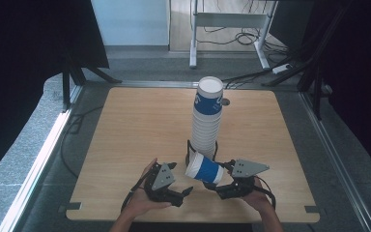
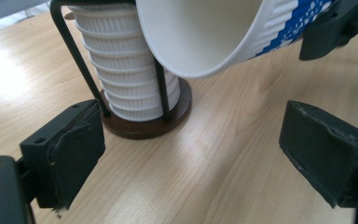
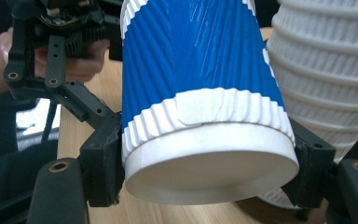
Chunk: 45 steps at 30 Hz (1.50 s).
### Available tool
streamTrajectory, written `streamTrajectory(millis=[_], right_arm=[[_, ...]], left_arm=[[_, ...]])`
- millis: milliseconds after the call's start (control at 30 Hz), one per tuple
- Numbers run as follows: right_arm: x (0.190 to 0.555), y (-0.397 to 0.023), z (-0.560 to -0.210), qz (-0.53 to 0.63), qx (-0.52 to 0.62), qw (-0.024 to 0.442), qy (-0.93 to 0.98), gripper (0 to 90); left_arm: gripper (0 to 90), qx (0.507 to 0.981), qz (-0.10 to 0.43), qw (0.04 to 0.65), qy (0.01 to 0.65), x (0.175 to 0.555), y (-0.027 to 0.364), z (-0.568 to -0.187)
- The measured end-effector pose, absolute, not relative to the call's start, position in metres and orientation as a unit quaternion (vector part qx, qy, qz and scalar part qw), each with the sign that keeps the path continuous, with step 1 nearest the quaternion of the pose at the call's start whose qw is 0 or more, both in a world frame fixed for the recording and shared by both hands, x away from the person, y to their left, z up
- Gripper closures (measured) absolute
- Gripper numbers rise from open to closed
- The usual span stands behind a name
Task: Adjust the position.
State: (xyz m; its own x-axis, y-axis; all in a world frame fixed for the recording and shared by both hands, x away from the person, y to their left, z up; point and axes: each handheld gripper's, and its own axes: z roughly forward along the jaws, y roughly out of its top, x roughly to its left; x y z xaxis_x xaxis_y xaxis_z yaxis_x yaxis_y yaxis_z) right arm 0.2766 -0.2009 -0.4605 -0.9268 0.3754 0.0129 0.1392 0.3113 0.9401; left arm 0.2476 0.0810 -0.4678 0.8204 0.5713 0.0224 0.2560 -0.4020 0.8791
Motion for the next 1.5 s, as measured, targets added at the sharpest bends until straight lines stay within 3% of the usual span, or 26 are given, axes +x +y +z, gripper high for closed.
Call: streamTrajectory(millis=[433,1500], right_arm=[[0.277,-0.202,-0.464,0.615,0.171,0.1,0.763,28.3],[0.267,-0.168,-0.485,0.653,0.128,0.063,0.744,28.4]], left_arm=[[7.1,0.769,0.065,0.573,0.277,0.254,0.098,-0.459],[7.0,0.689,-0.057,0.657,0.301,0.259,0.101,-0.461]])
